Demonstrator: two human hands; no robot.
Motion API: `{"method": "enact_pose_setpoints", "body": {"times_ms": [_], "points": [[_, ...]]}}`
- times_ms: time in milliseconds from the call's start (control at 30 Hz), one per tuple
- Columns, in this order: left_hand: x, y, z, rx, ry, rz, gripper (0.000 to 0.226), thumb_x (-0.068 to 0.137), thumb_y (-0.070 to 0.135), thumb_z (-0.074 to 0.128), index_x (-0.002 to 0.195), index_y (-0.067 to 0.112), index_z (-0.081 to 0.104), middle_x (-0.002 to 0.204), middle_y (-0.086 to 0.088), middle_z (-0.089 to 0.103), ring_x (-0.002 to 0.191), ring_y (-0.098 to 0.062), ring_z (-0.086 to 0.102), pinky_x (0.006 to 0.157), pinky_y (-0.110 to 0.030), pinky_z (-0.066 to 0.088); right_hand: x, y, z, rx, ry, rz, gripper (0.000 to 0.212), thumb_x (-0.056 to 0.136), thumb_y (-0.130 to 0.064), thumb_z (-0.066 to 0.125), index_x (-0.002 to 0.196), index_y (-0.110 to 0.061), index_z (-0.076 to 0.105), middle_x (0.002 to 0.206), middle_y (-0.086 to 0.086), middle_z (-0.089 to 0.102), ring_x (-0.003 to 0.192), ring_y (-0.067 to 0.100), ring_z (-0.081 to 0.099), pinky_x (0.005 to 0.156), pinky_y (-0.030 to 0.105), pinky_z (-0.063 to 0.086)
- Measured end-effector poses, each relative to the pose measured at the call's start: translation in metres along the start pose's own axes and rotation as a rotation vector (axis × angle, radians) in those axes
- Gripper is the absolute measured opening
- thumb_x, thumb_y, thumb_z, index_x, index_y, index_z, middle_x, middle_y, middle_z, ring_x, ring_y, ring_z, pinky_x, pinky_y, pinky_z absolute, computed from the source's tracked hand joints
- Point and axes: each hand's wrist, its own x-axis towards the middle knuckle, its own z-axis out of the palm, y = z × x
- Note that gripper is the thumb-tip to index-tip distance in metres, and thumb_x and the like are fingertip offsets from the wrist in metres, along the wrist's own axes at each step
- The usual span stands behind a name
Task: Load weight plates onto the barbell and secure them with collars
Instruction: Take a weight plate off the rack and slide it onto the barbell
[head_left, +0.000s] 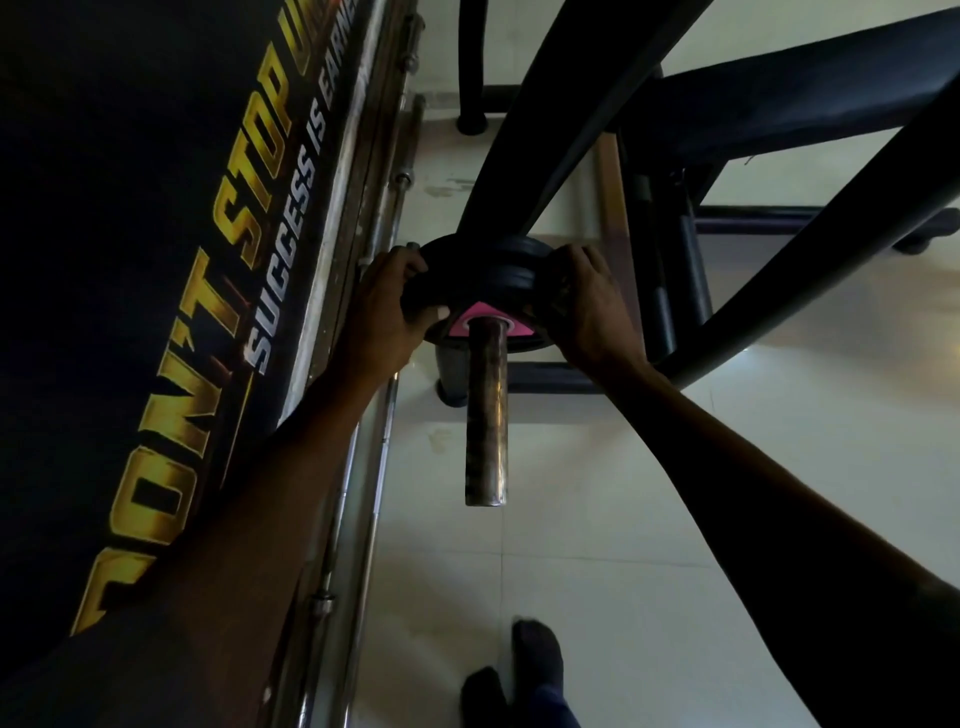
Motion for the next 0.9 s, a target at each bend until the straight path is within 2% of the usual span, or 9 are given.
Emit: {"method": "enact_pose_setpoints", "body": {"times_ms": [100, 267, 400, 500, 567, 600, 700, 833, 900], "points": [[0.007, -0.005, 0.0, 0.092, -0.051, 0.004, 0.051, 0.081, 0.014, 0.086, 0.126, 0.002, 0.066, 0.128, -0.018, 0.062, 0.12, -0.031, 0.06, 0.097, -0.027, 0.043, -0.001, -0.001, 0.0, -0.004, 0.034, -0.026, 0.035, 0.091, -0.02, 0.075, 0.12, -0.007, 0.058, 0.127, 0.008, 0.055, 0.107, 0.017, 0.055, 0.081, 0.01, 0.041], [0.005, -0.012, 0.011, 0.1, -0.023, -0.02, 0.047, 0.089, 0.014, 0.079, 0.133, 0.007, 0.066, 0.132, -0.017, 0.068, 0.125, -0.034, 0.063, 0.097, -0.025, 0.043, -0.003, 0.001, 0.001, -0.087, 0.014, -0.128, 0.034, 0.097, -0.019, 0.069, 0.128, -0.006, 0.063, 0.124, 0.012, 0.055, 0.098, 0.017, 0.055, 0.081, 0.019, 0.047], [-0.001, -0.016, 0.01, 0.106, -0.062, -0.014, 0.047, 0.09, 0.009, 0.076, 0.135, 0.01, 0.064, 0.128, -0.016, 0.071, 0.12, -0.033, 0.066, 0.092, -0.024, 0.045, -0.011, 0.002, -0.002, -0.089, -0.042, -0.136, 0.033, 0.099, -0.021, 0.065, 0.129, -0.008, 0.061, 0.133, 0.012, 0.052, 0.106, 0.015, 0.052, 0.089, 0.024, 0.05], [-0.019, -0.017, 0.005, 0.079, -0.119, -0.011, 0.047, 0.09, 0.01, 0.076, 0.135, 0.009, 0.064, 0.13, -0.013, 0.071, 0.121, -0.025, 0.065, 0.089, -0.012, 0.043, -0.031, -0.002, -0.005, -0.087, -0.09, -0.14, 0.025, 0.102, -0.018, 0.061, 0.124, -0.007, 0.062, 0.135, 0.01, 0.051, 0.109, 0.014, 0.053, 0.084, 0.004, 0.037], [-0.039, -0.016, 0.001, 0.04, -0.178, -0.005, 0.044, 0.091, 0.008, 0.075, 0.133, 0.013, 0.065, 0.127, -0.009, 0.072, 0.116, -0.012, 0.064, 0.083, 0.001, 0.041, -0.053, -0.007, -0.006, -0.046, -0.096, -0.132, 0.009, 0.102, -0.012, 0.059, 0.109, -0.008, 0.063, 0.118, 0.003, 0.054, 0.092, 0.012, 0.055, 0.07, -0.002, 0.035], [-0.05, -0.015, -0.002, 0.022, -0.201, -0.007, 0.04, 0.09, 0.006, 0.074, 0.128, 0.014, 0.066, 0.122, -0.007, 0.073, 0.111, -0.004, 0.064, 0.082, 0.003, 0.043, -0.065, -0.009, -0.007, -0.028, -0.103, -0.123, 0.003, 0.1, -0.01, 0.06, 0.101, -0.013, 0.061, 0.108, -0.001, 0.055, 0.084, 0.012, 0.054, 0.064, 0.001, 0.036], [-0.092, -0.014, -0.007, -0.001, -0.232, -0.015, 0.033, 0.088, 0.004, 0.075, 0.118, 0.014, 0.067, 0.111, -0.002, 0.073, 0.098, 0.014, 0.06, 0.082, 0.004, 0.041, -0.102, -0.012, -0.005, -0.052, -0.13, -0.069, 0.016, 0.094, -0.003, 0.063, 0.091, -0.016, 0.055, 0.091, -0.002, 0.06, 0.077, 0.015, 0.056, 0.062, 0.01, 0.033], [-0.148, -0.002, -0.007, -0.013, -0.17, -0.075, 0.046, 0.089, 0.04, 0.071, 0.125, 0.012, 0.067, 0.113, 0.001, 0.071, 0.104, -0.009, 0.063, 0.084, -0.002, 0.039, -0.145, -0.017, -0.007, 0.022, -0.159, -0.069, 0.014, 0.09, -0.001, 0.066, 0.103, -0.009, 0.066, 0.099, 0.006, 0.07, 0.085, 0.022, 0.064, 0.067, 0.026, 0.047], [-0.173, 0.004, -0.009, -0.055, -0.155, -0.115, 0.05, 0.088, 0.044, 0.071, 0.124, 0.009, 0.068, 0.115, 0.003, 0.07, 0.106, -0.013, 0.064, 0.087, -0.012, 0.045, -0.164, -0.019, -0.009, 0.036, -0.174, -0.077, 0.015, 0.089, 0.0, 0.067, 0.1, -0.009, 0.067, 0.098, 0.007, 0.07, 0.086, 0.025, 0.066, 0.067, 0.03, 0.05]]}}
